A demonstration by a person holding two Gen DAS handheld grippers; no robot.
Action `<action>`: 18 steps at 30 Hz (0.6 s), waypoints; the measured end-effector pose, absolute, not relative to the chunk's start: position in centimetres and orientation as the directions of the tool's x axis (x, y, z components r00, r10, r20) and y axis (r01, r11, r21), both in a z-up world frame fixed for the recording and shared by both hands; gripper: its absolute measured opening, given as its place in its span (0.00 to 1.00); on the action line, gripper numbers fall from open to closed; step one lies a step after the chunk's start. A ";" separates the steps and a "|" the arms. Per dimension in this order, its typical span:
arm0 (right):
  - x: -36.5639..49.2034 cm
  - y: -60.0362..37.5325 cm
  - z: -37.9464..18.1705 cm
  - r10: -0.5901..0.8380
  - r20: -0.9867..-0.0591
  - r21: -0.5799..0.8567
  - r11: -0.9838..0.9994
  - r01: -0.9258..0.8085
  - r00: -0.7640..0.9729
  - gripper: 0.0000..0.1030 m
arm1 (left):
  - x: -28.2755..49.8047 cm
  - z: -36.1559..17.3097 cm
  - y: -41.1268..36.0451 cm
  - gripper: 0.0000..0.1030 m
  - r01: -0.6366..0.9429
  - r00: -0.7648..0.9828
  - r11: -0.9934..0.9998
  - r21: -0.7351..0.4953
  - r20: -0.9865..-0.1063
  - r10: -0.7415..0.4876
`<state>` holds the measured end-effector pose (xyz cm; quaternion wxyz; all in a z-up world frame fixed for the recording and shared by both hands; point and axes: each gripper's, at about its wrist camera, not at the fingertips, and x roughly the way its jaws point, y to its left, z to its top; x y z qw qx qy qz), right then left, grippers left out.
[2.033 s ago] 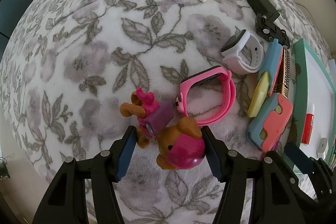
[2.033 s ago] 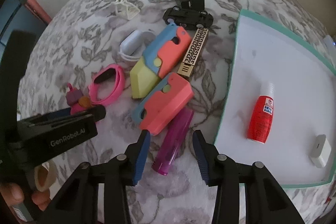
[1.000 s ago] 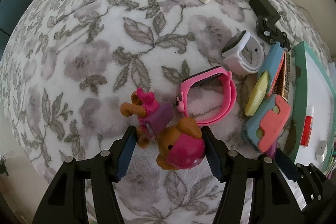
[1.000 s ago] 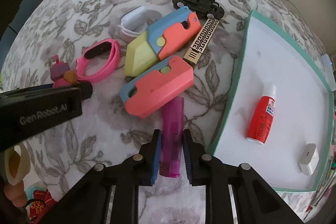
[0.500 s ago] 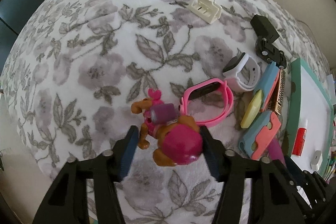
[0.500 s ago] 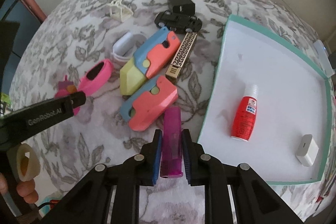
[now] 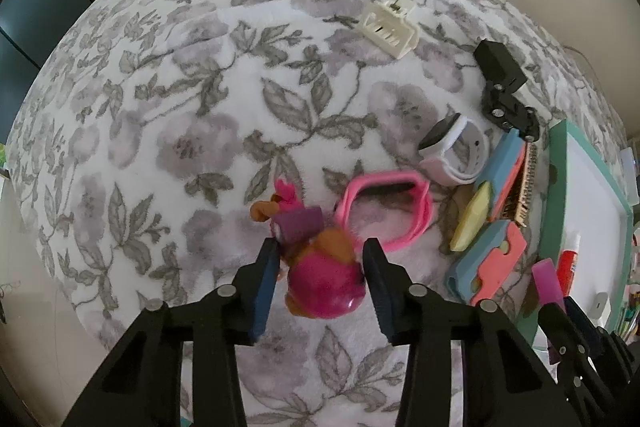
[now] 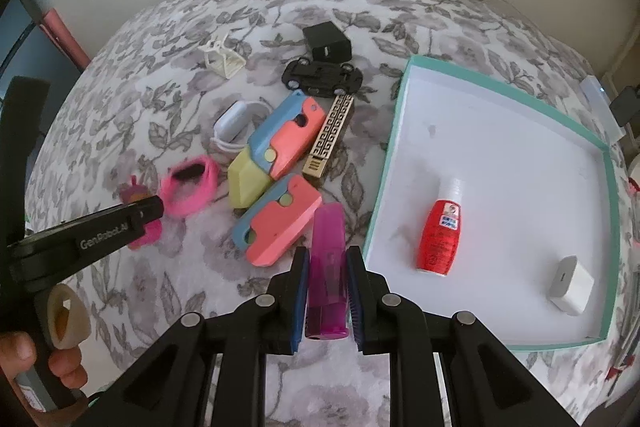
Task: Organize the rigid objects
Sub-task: 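Lift the pink toy figure and purple tube from the bed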
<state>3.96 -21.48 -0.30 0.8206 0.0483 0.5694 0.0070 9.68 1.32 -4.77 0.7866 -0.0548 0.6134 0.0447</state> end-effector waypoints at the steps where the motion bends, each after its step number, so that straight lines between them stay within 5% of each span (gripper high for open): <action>1: 3.9 -21.6 -0.3 0.068 -0.933 0.090 0.995 0.045 0.353 0.19 | 9.7 -4.7 1.2 0.39 -0.133 0.246 0.991 -0.031 -0.969 0.003; 15: 4.0 -22.1 -0.3 0.071 -0.933 0.098 0.993 0.059 0.353 0.19 | 9.7 -5.4 1.6 0.34 -0.140 0.234 0.990 -0.033 -0.972 0.001; 18: 4.0 -22.1 -0.5 0.070 -0.935 0.097 0.994 0.060 0.347 0.19 | 9.7 -5.8 1.9 0.47 -0.148 0.218 0.987 -0.060 -0.975 -0.027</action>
